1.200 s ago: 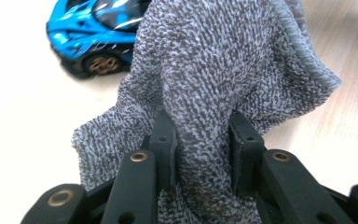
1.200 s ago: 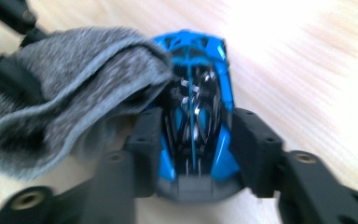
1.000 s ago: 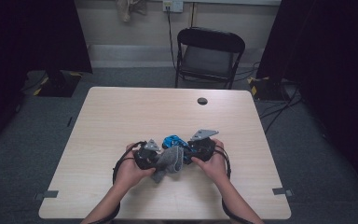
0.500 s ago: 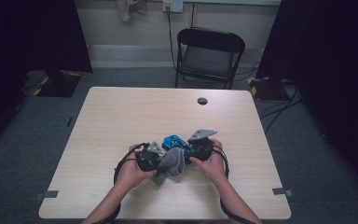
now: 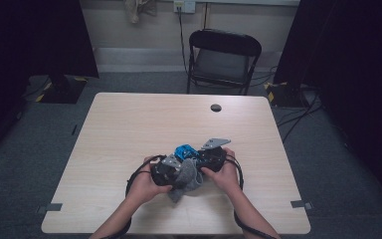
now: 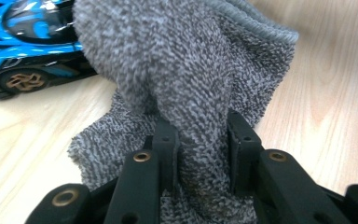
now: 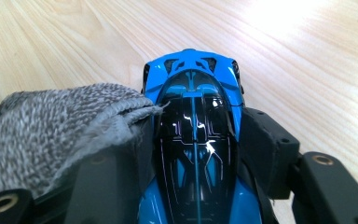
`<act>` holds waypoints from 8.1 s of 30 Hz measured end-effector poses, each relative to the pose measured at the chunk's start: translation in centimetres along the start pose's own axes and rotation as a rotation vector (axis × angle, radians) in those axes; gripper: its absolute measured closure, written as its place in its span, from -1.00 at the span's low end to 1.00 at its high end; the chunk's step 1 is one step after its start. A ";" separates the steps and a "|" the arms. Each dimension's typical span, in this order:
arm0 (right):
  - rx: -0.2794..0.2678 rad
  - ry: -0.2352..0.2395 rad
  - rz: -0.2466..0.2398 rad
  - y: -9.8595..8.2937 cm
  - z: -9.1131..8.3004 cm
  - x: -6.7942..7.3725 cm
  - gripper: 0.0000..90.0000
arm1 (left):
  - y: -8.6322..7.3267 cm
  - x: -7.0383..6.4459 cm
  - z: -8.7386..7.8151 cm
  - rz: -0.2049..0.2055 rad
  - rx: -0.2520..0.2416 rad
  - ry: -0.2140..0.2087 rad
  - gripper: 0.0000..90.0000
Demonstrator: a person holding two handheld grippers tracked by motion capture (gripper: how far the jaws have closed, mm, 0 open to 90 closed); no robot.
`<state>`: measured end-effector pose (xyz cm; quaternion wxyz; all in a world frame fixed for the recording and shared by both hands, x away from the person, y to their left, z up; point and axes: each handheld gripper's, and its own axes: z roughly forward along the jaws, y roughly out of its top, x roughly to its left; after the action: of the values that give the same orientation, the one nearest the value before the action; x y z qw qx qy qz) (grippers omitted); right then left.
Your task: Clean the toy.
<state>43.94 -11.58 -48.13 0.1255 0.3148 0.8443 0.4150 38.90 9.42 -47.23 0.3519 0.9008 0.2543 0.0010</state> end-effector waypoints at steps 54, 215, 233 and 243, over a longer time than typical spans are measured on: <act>0.039 -0.016 -0.010 0.4 0.0 0.2 0.00 | -0.6 -2.5 -0.8 -0.013 0.008 -0.028 0.61; 0.054 -0.022 -0.019 0.5 0.0 0.3 0.00 | 1.6 -2.6 1.5 -0.009 -0.009 -0.087 0.67; 0.050 -0.022 -0.019 0.4 0.0 0.4 0.00 | 2.6 0.1 2.6 -0.090 -0.053 -0.003 0.66; 0.055 -0.020 -0.019 0.5 -0.1 0.3 0.00 | 2.1 1.3 1.7 -0.112 -0.054 0.042 0.66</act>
<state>43.85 -11.20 -47.71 0.1290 0.3144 0.8571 0.3872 41.26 7.66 -47.42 0.3703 0.8751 0.3114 0.0074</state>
